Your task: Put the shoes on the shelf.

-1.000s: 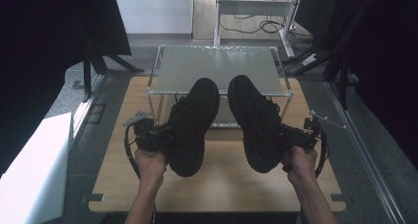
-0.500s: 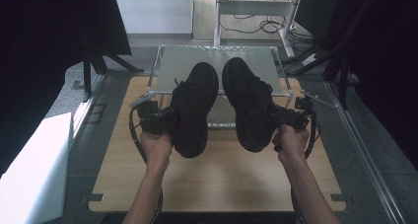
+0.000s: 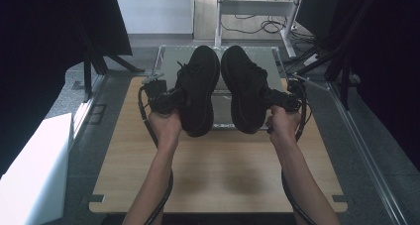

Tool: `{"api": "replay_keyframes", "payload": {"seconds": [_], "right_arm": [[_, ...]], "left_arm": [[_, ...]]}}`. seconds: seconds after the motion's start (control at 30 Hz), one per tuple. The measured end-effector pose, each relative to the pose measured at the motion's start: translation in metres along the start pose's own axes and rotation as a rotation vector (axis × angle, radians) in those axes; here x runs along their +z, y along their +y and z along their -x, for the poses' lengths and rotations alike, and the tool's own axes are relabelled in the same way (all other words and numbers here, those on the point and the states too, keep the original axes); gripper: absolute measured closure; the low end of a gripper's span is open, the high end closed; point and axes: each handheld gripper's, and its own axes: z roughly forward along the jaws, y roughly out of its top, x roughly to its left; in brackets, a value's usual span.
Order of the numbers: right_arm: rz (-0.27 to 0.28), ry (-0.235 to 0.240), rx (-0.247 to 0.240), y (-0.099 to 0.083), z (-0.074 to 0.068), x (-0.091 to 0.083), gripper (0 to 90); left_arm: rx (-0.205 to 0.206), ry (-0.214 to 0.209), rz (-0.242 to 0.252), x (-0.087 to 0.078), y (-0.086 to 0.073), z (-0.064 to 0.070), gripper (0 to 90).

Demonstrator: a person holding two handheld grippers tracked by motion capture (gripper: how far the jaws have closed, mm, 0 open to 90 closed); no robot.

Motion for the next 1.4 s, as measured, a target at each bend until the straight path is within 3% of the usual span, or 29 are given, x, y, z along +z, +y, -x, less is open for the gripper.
{"api": "replay_keyframes", "payload": {"seconds": [0.5,0.73,1.17,1.27,1.4], "right_arm": [[0.03,-0.075,0.011,0.037,0.0,0.031,75.2],[0.032,-0.115,0.013,0.045,0.0,0.05,75.2],[0.005,-0.236,-0.035,0.047,0.001,0.078,74.1],[0.005,-0.251,-0.051,0.046,-0.002,0.082,73.4],[-0.004,-0.267,-0.077,0.045,-0.007,0.088,70.7]], "left_arm": [[-0.022,0.08,-0.027,0.042,0.043,0.006,80.7],[0.03,0.137,-0.04,0.062,0.055,0.015,80.4],[0.093,0.262,-0.105,0.091,0.064,0.022,79.0],[0.092,0.277,-0.117,0.096,0.061,0.022,78.0],[0.088,0.266,-0.129,0.1,0.059,0.023,74.3]]}}
